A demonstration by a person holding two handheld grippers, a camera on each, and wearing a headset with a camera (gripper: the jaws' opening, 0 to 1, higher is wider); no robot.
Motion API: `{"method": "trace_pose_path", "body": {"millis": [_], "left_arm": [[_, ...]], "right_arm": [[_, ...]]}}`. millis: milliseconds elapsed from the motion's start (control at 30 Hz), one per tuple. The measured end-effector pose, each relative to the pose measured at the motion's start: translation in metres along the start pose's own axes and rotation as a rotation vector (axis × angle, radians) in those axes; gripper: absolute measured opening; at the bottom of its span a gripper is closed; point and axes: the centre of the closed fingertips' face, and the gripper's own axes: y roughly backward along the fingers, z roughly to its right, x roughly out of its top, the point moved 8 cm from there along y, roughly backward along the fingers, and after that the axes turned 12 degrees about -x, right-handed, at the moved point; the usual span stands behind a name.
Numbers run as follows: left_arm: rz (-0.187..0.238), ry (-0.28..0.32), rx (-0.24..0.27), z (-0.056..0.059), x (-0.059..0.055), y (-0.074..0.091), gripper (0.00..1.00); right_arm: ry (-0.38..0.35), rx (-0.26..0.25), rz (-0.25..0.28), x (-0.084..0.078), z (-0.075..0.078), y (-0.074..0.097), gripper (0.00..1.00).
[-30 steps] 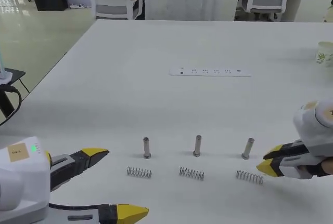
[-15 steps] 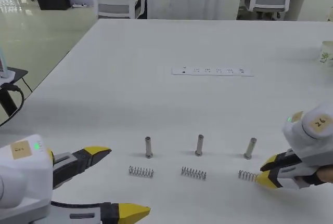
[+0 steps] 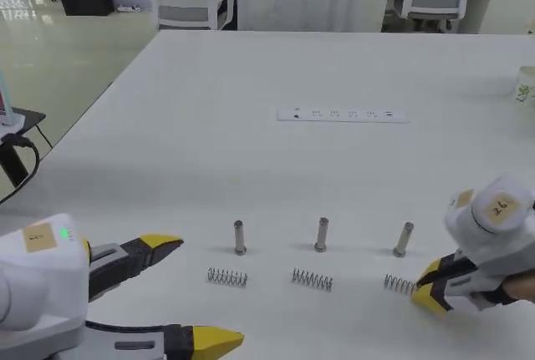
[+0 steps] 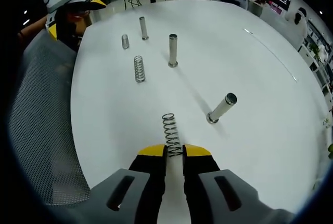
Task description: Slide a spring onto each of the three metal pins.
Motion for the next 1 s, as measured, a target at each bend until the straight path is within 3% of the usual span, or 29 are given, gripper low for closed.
{"method": "trace_pose_path", "body": {"millis": [233,700,1000], "left_arm": [[-0.008,-0.008,-0.015,0.001,0.002,-0.003,0.74],[-0.017,-0.028,-0.066,0.002,0.006,-0.011,0.70],[-0.024,-0.038,-0.121,-0.001,0.009,-0.022,0.66]], "right_arm": [[0.025,0.003,-0.003,0.000,-0.003,0.001,0.09],[0.008,0.010,0.013,0.008,-0.010,0.015,0.08],[0.032,0.041,0.042,0.025,-0.020,0.028,0.08]]}}
